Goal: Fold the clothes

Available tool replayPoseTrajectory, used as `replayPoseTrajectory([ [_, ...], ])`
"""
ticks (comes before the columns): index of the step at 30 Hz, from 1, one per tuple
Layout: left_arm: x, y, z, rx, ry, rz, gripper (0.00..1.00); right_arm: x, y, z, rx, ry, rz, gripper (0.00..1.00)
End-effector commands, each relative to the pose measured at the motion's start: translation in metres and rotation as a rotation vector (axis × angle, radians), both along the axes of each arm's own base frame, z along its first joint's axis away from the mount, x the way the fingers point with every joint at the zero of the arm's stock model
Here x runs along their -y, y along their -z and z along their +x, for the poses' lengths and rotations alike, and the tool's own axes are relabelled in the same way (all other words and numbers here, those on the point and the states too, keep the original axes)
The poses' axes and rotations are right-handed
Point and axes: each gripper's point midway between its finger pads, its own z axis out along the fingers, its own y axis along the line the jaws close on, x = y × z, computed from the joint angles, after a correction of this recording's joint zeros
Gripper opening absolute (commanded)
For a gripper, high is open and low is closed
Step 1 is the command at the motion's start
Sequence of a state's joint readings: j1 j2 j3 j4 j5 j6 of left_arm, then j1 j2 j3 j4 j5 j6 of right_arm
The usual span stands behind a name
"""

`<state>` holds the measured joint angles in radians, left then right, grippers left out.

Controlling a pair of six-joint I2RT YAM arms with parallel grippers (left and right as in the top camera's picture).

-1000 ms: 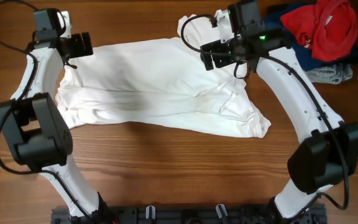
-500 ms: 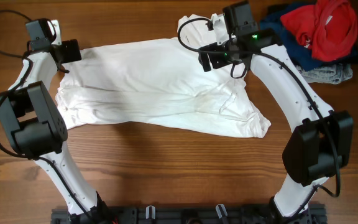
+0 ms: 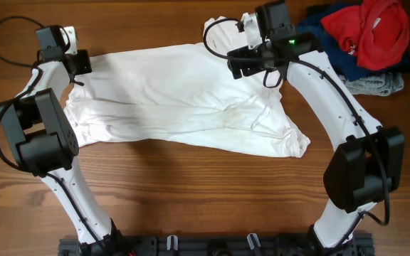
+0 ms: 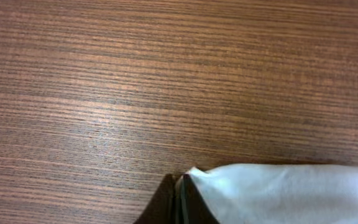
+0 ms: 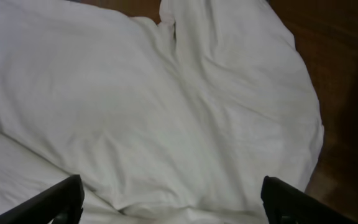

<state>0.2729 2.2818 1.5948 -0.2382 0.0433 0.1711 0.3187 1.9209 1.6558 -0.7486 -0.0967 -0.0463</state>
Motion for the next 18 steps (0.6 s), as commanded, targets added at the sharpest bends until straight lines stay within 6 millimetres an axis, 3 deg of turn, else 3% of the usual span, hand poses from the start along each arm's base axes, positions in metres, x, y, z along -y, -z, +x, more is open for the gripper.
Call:
replayPoseTrajectory([
  [1, 0.008, -0.010, 0.009, 0.028, 0.018, -0.004, 0.04, -0.004, -0.001, 0.013, 0.038, 0.003, 0.022, 0.84],
  [6, 0.015, -0.053, 0.012, 0.085, 0.031, 0.011, 0.04, 0.007, -0.009, 0.040, 0.130, 0.058, 0.045, 0.84],
  [10, 0.027, -0.086, 0.011, 0.123, 0.038, 0.007, 0.04, 0.027, 0.003, 0.072, 0.192, 0.094, 0.050, 0.84],
  [12, 0.033, -0.093, 0.011, 0.129, 0.047, 0.008, 0.04, 0.036, 0.016, 0.089, 0.222, 0.106, 0.046, 0.84],
  [13, 0.038, -0.092, 0.010, 0.121, 0.050, 0.000, 0.04, 0.044, 0.034, 0.106, 0.247, 0.124, 0.050, 0.84],
  [18, 0.051, -0.084, 0.003, 0.071, 0.071, -0.012, 0.04, 0.061, 0.079, 0.131, 0.266, 0.165, 0.054, 0.84],
])
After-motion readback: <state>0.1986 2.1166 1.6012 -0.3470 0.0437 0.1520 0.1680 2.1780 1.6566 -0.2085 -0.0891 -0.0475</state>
